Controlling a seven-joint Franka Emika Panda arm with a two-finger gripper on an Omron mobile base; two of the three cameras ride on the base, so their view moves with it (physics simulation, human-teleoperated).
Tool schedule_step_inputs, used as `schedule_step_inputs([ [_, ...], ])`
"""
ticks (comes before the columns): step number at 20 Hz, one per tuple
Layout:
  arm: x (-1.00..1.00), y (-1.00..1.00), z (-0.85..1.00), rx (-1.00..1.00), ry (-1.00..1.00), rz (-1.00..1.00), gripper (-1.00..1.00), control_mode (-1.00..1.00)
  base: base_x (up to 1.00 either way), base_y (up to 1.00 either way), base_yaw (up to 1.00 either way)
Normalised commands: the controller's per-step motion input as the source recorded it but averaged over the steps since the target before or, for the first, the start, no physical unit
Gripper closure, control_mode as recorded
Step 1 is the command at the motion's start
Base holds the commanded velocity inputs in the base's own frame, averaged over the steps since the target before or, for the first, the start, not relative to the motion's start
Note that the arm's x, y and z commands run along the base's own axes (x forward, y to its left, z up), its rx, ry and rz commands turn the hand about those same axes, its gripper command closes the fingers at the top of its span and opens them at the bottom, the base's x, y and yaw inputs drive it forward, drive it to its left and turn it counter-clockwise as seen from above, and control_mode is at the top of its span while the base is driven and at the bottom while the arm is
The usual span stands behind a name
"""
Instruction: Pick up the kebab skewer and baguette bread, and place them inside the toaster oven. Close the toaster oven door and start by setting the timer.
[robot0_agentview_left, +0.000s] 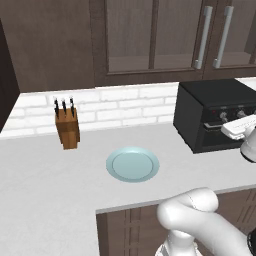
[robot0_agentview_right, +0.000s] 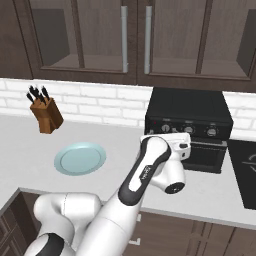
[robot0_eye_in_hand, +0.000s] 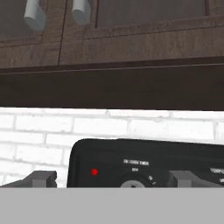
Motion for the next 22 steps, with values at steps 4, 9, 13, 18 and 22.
schedule_step_inputs([
  [4,0.08,0.0,0.0,0.0,0.0,-0.03,-1.0,-1.0,0.0,0.0,0.0],
  [9,0.12,0.0,0.0,0.0,0.0,-0.03,-1.0,-1.0,0.0,0.0,0.0],
  [13,0.22,0.0,0.0,0.0,0.0,-0.03,-1.0,-1.0,0.0,0.0,0.0],
  [18,0.24,0.0,-0.08,0.0,0.0,-0.02,-1.0,-1.0,0.0,0.0,0.0],
  [22,0.08,0.0,-0.14,0.0,0.0,-0.01,-1.0,-1.0,0.0,0.0,0.0],
])
